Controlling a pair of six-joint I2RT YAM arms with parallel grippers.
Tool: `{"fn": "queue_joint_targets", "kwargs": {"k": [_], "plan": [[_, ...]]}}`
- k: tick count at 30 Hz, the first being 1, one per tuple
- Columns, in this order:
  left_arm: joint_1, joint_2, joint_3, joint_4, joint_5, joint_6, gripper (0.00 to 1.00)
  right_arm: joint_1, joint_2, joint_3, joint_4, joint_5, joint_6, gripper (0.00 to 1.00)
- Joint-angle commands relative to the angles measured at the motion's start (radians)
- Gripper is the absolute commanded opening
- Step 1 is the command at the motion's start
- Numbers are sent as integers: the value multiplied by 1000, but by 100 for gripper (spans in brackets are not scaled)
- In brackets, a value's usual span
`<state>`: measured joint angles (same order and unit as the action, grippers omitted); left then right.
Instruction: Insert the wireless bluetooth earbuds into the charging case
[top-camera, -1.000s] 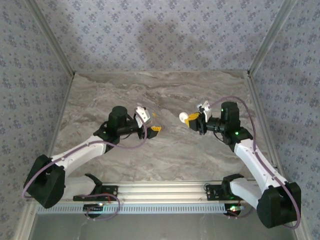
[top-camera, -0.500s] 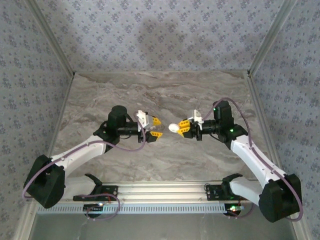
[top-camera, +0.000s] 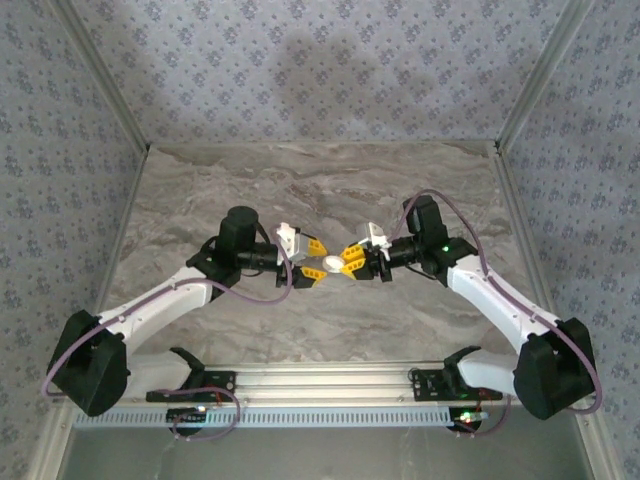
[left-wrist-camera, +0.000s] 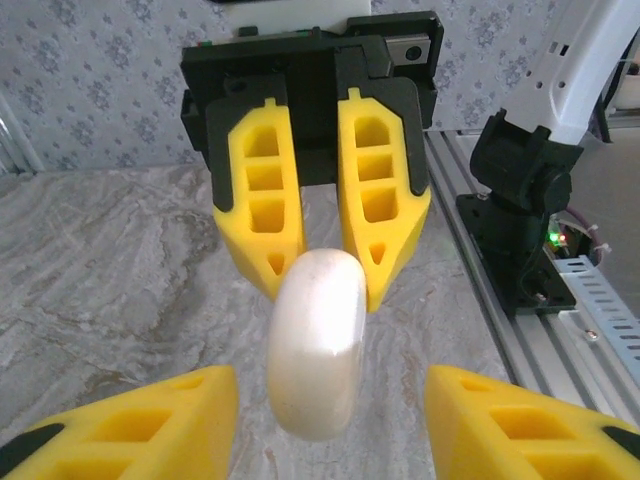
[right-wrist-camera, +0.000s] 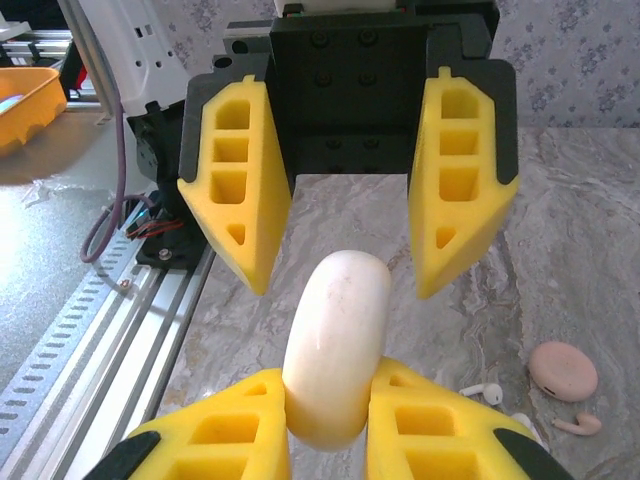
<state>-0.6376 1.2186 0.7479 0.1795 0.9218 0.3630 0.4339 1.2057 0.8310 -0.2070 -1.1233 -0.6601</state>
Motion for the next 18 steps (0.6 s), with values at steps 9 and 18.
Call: {"fn": "queue_joint_targets", "kwargs": {"k": [9,18], "plan": [[-15,46,72,-92,74,47,40,15,18,46,-20,-60,-29,19],[-15,40,80,-101,80,45,32,16,41,53,-25,-66,-38,19]]}}
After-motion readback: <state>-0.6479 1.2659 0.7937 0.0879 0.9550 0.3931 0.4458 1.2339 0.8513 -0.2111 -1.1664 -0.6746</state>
